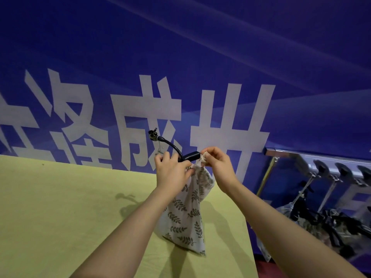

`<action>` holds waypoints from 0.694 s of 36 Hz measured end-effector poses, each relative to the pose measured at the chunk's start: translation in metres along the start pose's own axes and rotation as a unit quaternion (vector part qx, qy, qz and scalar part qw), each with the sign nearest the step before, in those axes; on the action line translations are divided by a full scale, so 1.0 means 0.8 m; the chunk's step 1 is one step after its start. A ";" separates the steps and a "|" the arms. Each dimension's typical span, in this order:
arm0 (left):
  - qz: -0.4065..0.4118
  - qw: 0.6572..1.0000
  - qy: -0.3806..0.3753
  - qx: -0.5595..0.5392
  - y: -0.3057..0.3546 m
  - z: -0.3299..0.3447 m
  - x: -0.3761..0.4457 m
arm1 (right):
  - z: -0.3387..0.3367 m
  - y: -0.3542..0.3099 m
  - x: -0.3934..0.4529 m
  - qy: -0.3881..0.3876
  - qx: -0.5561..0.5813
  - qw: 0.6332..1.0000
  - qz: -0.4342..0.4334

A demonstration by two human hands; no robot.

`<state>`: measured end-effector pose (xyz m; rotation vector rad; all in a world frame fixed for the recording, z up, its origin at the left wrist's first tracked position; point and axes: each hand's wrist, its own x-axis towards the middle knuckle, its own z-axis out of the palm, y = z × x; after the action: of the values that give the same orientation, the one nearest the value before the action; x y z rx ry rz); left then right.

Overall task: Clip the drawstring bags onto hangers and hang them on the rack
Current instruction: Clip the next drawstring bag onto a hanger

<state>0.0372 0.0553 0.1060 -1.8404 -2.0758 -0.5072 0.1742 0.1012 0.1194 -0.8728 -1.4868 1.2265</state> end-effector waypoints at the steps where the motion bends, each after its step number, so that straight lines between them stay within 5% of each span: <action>1: 0.000 1.000 -0.001 -0.001 0.000 0.000 -0.001 | 0.000 -0.001 0.001 -0.001 -0.006 1.000 0.001; 6: -0.014 1.000 0.004 0.009 0.004 -0.001 -0.002 | -0.006 -0.016 0.008 -0.071 -0.158 0.984 -0.040; 10: -0.023 0.999 0.001 0.037 -0.001 0.004 0.000 | -0.020 -0.022 0.018 -0.133 -0.393 0.902 -0.122; 16: 0.000 0.995 0.038 0.096 0.001 0.009 0.000 | -0.019 -0.017 0.023 -0.121 -0.549 0.818 -0.123; 21: 0.015 0.986 0.091 0.136 -0.003 0.027 0.002 | -0.016 -0.009 0.022 -0.084 -0.537 0.828 -0.134; 25: 0.032 0.989 0.058 0.134 -0.003 0.026 0.001 | -0.008 0.001 0.023 -0.074 -0.515 0.846 -0.119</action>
<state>0.0346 0.0651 0.0877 -1.6736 -1.8988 -0.2945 0.1754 0.1204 0.1229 -1.2178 -2.3394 0.2178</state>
